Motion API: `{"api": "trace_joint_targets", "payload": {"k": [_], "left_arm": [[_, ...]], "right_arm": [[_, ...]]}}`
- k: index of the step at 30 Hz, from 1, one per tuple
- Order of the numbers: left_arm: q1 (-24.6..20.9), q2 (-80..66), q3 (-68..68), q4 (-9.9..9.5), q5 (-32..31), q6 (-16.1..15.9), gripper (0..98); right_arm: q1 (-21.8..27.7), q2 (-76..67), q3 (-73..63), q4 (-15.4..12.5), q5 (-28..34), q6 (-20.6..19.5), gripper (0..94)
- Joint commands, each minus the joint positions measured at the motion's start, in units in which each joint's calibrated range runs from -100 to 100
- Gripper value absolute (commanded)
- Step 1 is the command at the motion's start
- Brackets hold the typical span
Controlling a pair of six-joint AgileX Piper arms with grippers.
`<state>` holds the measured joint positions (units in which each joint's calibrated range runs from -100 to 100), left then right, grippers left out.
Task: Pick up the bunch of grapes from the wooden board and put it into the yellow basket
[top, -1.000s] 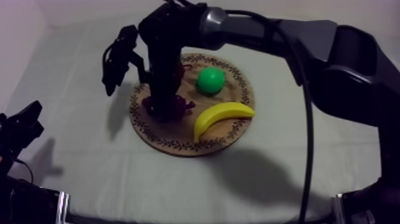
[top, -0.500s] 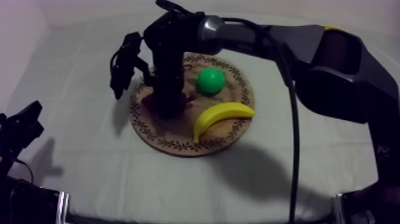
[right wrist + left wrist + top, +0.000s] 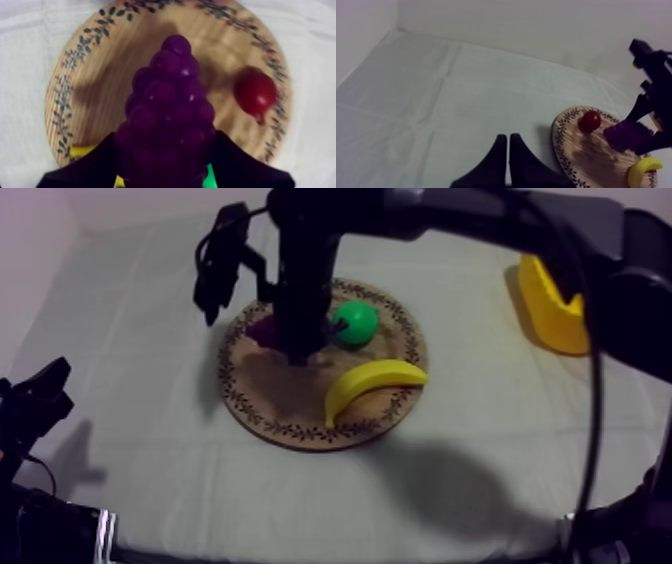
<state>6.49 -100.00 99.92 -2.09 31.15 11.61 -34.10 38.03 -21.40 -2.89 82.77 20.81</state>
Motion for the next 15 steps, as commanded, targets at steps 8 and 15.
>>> {"api": "trace_joint_targets", "payload": {"k": [8, 15], "left_arm": [[-0.01, 0.0, -0.04, -0.04, -0.03, -0.01, 0.1], [-0.01, 0.0, -0.04, -0.04, -0.03, -0.01, 0.1]], "right_arm": [[6.18, -18.83, 9.62, 3.05, -5.33, -1.43, 32.2], [12.88, -28.29, 13.65, 5.08, -6.73, -3.3, 32.3]]}}
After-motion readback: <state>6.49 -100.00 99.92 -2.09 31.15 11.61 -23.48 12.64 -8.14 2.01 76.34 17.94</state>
